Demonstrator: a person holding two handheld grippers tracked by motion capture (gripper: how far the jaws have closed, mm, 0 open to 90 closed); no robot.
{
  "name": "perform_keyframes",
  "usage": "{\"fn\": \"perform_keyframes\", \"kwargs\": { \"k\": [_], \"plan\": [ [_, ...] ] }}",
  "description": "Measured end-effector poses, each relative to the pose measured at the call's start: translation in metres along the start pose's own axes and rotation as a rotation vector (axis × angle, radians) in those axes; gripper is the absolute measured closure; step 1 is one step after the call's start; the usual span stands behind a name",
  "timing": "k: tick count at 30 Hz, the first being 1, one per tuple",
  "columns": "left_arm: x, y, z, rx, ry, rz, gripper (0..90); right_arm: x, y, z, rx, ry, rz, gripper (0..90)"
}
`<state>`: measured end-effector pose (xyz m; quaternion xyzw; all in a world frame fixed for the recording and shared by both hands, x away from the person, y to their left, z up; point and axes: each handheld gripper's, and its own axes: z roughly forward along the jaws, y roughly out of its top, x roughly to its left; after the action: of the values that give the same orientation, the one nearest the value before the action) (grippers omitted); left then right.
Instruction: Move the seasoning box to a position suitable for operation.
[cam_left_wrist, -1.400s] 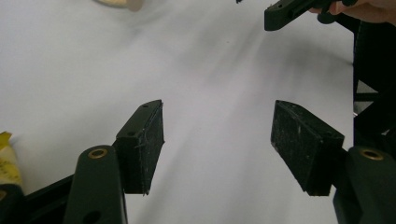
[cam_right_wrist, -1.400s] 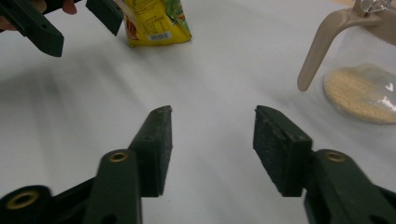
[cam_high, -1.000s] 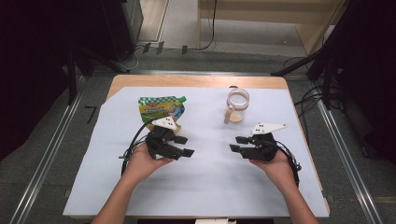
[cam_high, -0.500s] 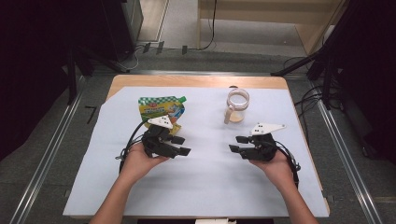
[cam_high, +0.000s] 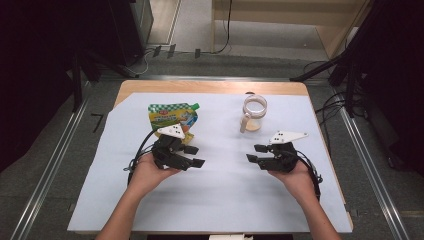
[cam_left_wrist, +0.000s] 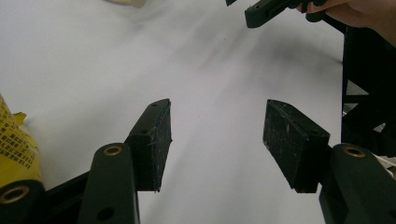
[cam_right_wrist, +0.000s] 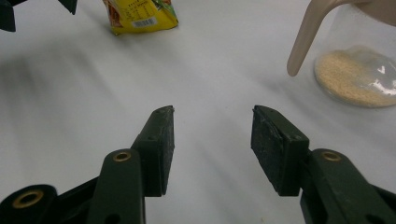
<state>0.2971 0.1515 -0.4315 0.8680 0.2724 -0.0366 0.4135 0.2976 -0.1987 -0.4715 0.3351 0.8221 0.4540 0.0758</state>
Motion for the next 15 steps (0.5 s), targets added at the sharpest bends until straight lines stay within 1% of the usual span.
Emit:
{"fn": "perform_keyframes", "kwargs": {
  "k": [7, 8, 11, 15],
  "plan": [
    [-0.0002, -0.0002, 0.0001, 0.004, 0.011, 0.003, 42.6, -0.0013, -0.0004, 0.0001, 0.003, -0.009, -0.001, 49.8],
    [-0.0002, 0.0000, 0.0003, 0.005, 0.012, 0.006, 42.6, -0.0023, -0.0001, -0.0012, -0.001, -0.017, 0.016, 49.4],
    [-0.0010, 0.0002, 0.0022, 0.011, 0.014, 0.009, 42.5, -0.0041, 0.0003, -0.0024, -0.012, -0.027, 0.028, 48.1],
    [-0.0037, 0.0001, 0.0020, 0.010, 0.014, 0.025, 42.0, -0.0056, 0.0031, -0.0028, -0.018, -0.040, 0.027, 46.8]
  ]
}}
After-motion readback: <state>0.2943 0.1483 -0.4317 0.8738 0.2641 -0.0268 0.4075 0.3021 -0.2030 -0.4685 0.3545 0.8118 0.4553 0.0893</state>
